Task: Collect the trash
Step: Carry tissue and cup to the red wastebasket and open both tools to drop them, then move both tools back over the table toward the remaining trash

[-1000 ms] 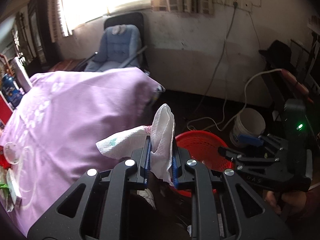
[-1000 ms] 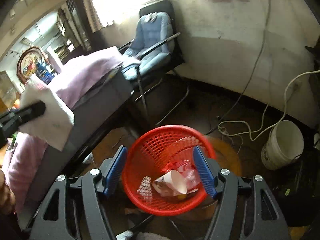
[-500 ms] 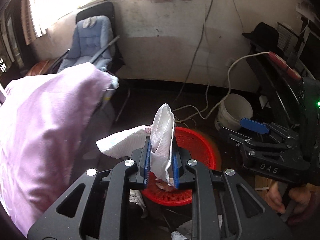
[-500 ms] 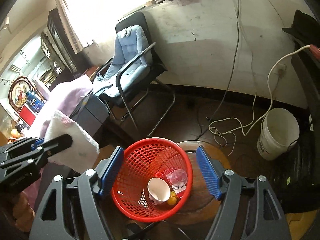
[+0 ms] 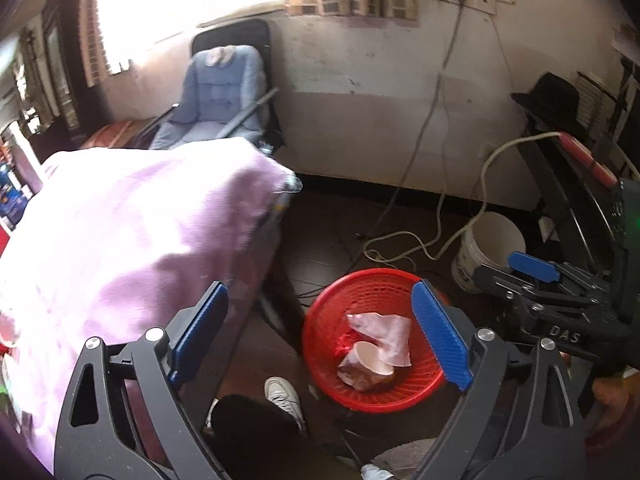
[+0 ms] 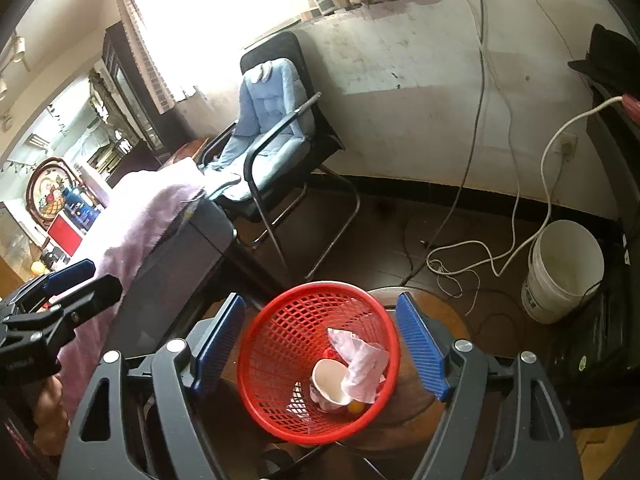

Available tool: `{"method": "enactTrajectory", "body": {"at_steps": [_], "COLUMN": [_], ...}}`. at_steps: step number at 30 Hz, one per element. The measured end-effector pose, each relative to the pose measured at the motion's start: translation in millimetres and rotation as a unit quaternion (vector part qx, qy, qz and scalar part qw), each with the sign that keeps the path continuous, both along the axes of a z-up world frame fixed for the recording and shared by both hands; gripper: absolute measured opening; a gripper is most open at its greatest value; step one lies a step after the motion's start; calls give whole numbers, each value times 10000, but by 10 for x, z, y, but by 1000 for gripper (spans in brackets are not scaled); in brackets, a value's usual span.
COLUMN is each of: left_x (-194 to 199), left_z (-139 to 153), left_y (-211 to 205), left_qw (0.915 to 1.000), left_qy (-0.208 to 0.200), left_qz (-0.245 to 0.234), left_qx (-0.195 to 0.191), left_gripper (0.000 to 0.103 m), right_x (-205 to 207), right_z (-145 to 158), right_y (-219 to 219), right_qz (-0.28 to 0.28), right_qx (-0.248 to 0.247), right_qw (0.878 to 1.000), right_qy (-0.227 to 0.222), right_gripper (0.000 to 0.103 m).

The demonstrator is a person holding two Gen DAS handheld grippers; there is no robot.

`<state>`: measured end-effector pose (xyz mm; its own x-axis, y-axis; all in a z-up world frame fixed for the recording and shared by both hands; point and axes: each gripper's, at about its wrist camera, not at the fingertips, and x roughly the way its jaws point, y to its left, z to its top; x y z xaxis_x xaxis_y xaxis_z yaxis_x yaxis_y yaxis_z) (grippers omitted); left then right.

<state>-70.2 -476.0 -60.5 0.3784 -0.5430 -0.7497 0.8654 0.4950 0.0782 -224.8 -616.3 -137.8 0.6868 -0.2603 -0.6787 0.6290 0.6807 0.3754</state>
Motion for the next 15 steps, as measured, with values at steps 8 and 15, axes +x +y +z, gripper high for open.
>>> {"method": "enactTrajectory", "body": {"at_steps": [8,15], "left_x": [53,87], "left_z": [210,431], "left_y": [366,883], "left_qw": [9988,9941], "left_qy": [-176,-401], "left_qz": [414,901], "left_qx": [-199,-459], "left_gripper": [95,96], "right_x": [150,297], "right_z": [241,568], "right_y": [342,825], "right_qz": [455,962], "right_qx": [-264,-754], "right_qw": [9986,9925], "right_qy": [-17,-50], "right_gripper": [84,90]}}
